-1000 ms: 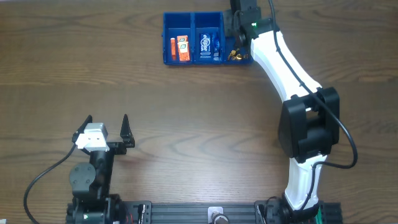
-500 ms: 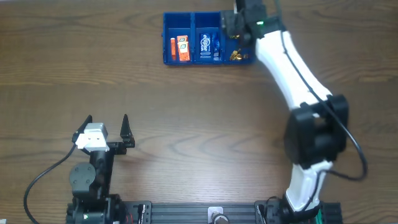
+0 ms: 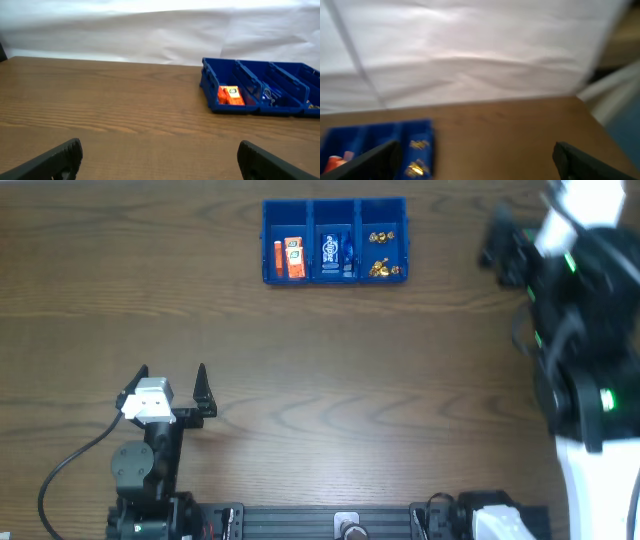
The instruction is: Sort Candies Into Trays
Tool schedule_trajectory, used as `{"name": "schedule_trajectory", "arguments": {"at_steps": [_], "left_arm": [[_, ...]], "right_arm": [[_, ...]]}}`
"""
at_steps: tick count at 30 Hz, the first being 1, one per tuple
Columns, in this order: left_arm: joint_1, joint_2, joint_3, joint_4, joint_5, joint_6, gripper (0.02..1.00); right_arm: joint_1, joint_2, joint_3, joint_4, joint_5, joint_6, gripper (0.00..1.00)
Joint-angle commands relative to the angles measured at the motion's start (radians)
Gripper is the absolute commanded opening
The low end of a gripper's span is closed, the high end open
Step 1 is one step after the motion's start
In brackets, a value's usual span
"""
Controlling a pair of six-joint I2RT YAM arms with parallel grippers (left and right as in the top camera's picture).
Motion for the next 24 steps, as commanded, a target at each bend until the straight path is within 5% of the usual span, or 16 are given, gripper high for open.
{"name": "schedule_trajectory", "arguments": {"at_steps": [1,9,18,24], "left_arm": [[0.003,-0.006,-0.016,-0.040,0.014,0.011,0.998],[0.003,-0.006,-0.016,-0.039,0.014,0.011,0.998],[0.003,-0.006,-0.016,-0.040,0.014,0.011,0.996],[0.003,-0.006,-0.016,-0.040,0.014,0.011,0.998]], "right_arm": [[-0.131,-0.238,-0.226,-0.005,-0.080,-0.015,0.998],[-0.153,-0.660,-0.542,0.035,-0.089,0.053,0.998],[-0.210,-0.834,-0.858,0.159,-0.391,0.136,0.998],[-0.262,-0.909,-1.014,0.220,-0.438,0.138,0.998]]}}
